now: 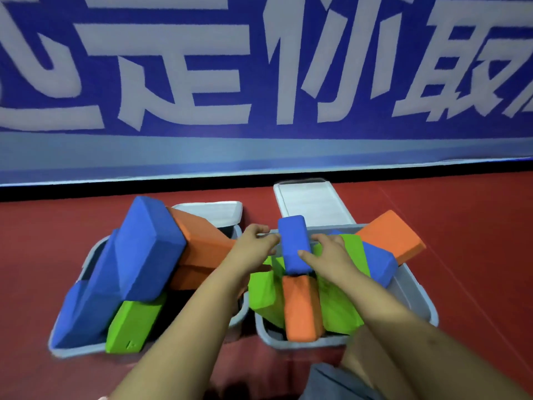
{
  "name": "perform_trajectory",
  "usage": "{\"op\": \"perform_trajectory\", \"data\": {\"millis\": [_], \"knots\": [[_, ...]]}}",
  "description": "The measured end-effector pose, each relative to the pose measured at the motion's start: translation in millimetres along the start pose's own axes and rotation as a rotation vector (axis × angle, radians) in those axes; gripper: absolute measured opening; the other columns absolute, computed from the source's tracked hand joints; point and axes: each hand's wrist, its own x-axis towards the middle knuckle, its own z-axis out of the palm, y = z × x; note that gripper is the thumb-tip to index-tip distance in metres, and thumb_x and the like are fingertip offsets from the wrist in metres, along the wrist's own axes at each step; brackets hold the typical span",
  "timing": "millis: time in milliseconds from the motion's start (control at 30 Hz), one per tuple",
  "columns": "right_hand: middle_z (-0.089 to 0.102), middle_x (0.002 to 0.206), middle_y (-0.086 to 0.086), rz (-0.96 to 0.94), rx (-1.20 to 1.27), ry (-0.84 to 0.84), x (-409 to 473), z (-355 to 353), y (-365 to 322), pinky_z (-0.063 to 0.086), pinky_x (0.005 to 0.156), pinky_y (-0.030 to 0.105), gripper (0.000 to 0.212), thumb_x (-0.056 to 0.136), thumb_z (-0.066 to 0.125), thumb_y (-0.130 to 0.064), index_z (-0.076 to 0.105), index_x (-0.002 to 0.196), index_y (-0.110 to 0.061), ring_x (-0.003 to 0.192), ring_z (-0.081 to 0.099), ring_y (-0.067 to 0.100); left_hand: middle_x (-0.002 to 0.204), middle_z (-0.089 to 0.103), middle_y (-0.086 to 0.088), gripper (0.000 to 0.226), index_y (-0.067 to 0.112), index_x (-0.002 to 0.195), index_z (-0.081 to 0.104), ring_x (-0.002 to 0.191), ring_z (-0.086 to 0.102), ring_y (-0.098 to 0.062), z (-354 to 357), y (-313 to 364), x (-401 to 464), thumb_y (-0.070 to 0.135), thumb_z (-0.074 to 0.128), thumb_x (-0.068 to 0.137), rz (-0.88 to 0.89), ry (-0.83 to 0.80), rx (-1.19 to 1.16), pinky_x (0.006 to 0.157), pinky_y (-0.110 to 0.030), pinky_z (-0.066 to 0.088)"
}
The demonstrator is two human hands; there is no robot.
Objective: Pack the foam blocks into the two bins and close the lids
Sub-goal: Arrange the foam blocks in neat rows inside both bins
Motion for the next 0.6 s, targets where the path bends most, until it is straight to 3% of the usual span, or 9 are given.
{"op": "perform_trajectory", "data": {"millis": [100,233,400,500,600], "knots": [[0.037,0.135,0.013,-0.11,0.02,-0.037,-8.9,11.0,-50.3,0.03,0.103,0.02,0.057,0.085,0.066,-0.036,0.047,0.135,-0.014,0.125,0.044,0.022,0.098,0.06,-0.001,0.023,0.014,0.115,0.052,0.086,0.063,-0.014,-43.6,13.1,-23.4,0.022,0.057,0.094,0.083,0.053,-0.077,0.061,-0.026,0.048],[0.035,0.133,0.011,-0.221,0.038,-0.117,-14.2,32.6,-106.5,0.033,0.095,0.017,0.056,0.084,0.067,-0.038,0.05,0.132,-0.017,0.112,0.049,0.019,0.104,0.066,0.0,0.008,0.023,0.103,0.057,0.096,0.066,-0.014,-105.2,15.5,-57.2,0.023,0.057,0.095,0.187,0.111,-0.07,0.076,-0.031,0.048],[0.034,0.136,0.014,-0.257,0.102,-0.162,-15.9,71.1,-152.3,0.03,0.102,0.02,0.052,0.082,0.069,-0.039,0.054,0.126,-0.013,0.126,0.042,0.022,0.103,0.065,0.001,0.01,0.027,0.097,0.057,0.086,0.066,-0.008,-158.3,2.7,-86.1,0.017,0.055,0.096,0.254,0.236,-0.087,0.074,-0.024,0.048],[0.04,0.133,0.015,-0.256,0.114,-0.19,-14.5,94.7,-168.2,0.036,0.101,0.026,0.054,0.079,0.071,-0.044,0.056,0.122,-0.016,0.117,0.049,0.025,0.106,0.065,0.0,0.012,0.025,0.099,0.057,0.088,0.066,-0.009,-187.6,-7.4,-92.2,0.014,0.053,0.097,0.291,0.384,-0.148,0.076,-0.026,0.051],[0.036,0.139,0.011,-0.293,0.066,-0.202,-13.8,113.9,-174.8,0.036,0.108,0.036,0.064,0.072,0.072,-0.052,0.053,0.127,-0.026,0.126,0.044,0.026,0.106,0.062,0.008,0.014,0.023,0.103,0.058,0.091,0.06,-0.003,-215.5,-26.0,-86.7,0.012,0.055,0.095,0.287,0.459,-0.115,0.083,-0.027,0.05]]}}
